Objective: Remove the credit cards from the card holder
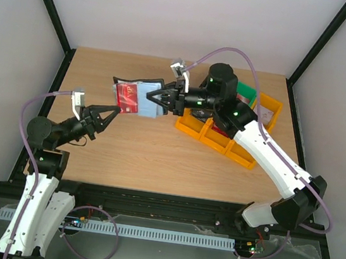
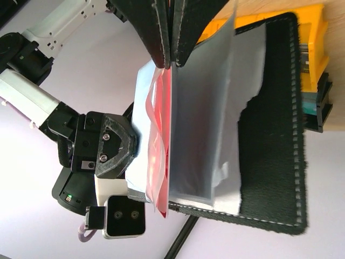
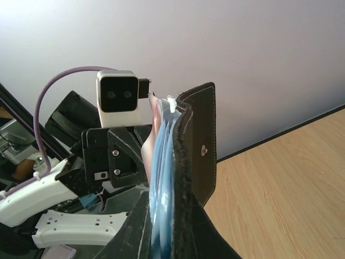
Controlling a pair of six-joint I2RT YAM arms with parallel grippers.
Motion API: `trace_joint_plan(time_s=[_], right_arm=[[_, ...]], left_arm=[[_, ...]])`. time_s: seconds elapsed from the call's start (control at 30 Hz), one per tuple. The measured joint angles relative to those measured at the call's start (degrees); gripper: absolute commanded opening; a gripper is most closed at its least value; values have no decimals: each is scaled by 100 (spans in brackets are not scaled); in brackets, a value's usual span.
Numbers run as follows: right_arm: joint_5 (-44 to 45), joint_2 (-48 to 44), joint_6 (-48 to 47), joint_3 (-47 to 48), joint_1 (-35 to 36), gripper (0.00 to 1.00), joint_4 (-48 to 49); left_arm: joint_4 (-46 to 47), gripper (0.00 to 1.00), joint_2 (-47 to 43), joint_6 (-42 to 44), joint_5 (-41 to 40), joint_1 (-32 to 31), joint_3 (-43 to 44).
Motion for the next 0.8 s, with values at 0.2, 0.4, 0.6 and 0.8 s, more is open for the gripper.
trace_joint_plan(time_s=[0.2,0.4,0.6,0.8], right_arm=[[-260,-310,-284,0,-422,2,-551],[-400,-496,-494,0,-686,2,-997],[-35,-614,-378,-275,-791,2,-1005],[492,-306,476,-1198,-621,2,-404]], left_arm=[[-46,2,-4,103,37,20,0],[-175,2,-7,267,-68,48,55],[-918,2,-138,994,-737,59,361],[-1482,2,-297,1792,-1408,59,560]])
